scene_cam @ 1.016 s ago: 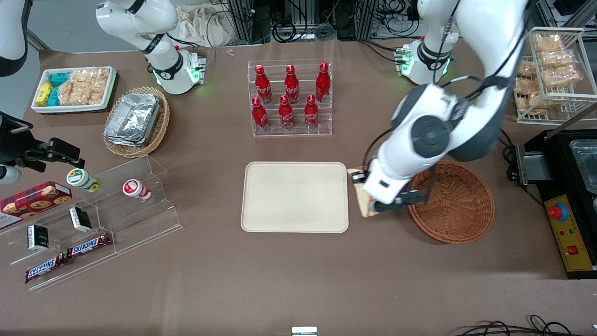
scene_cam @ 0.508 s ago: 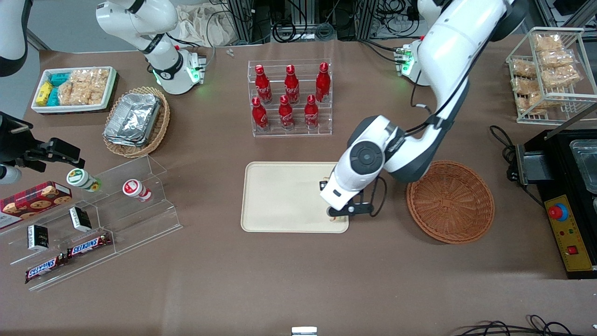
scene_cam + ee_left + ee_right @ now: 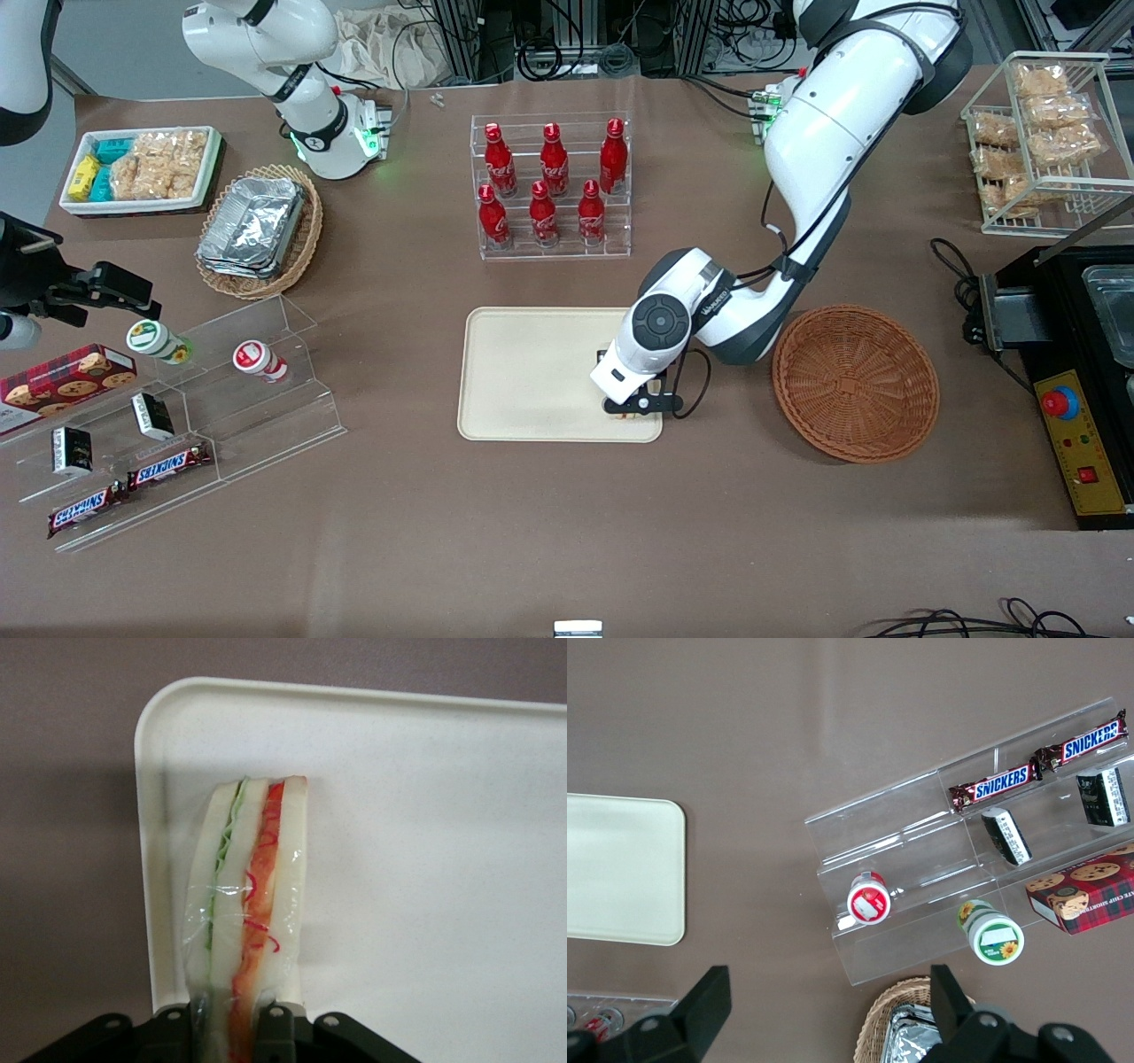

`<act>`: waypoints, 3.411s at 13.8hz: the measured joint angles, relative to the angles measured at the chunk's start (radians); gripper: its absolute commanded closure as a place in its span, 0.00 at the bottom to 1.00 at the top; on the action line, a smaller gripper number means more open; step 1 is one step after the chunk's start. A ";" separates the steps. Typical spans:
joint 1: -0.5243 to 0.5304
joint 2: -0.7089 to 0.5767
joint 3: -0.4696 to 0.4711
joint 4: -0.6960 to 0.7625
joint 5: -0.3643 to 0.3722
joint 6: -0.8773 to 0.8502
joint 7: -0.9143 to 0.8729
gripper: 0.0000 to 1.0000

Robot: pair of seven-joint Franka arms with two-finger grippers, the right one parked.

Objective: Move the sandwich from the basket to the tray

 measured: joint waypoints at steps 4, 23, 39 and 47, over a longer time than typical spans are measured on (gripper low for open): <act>0.000 0.002 0.001 0.002 0.046 0.000 0.000 0.00; 0.162 -0.353 0.006 0.108 -0.056 -0.443 -0.007 0.00; 0.308 -0.868 0.259 -0.408 -0.157 -0.421 0.421 0.00; 0.311 -0.877 0.349 -0.430 -0.197 -0.434 0.624 0.00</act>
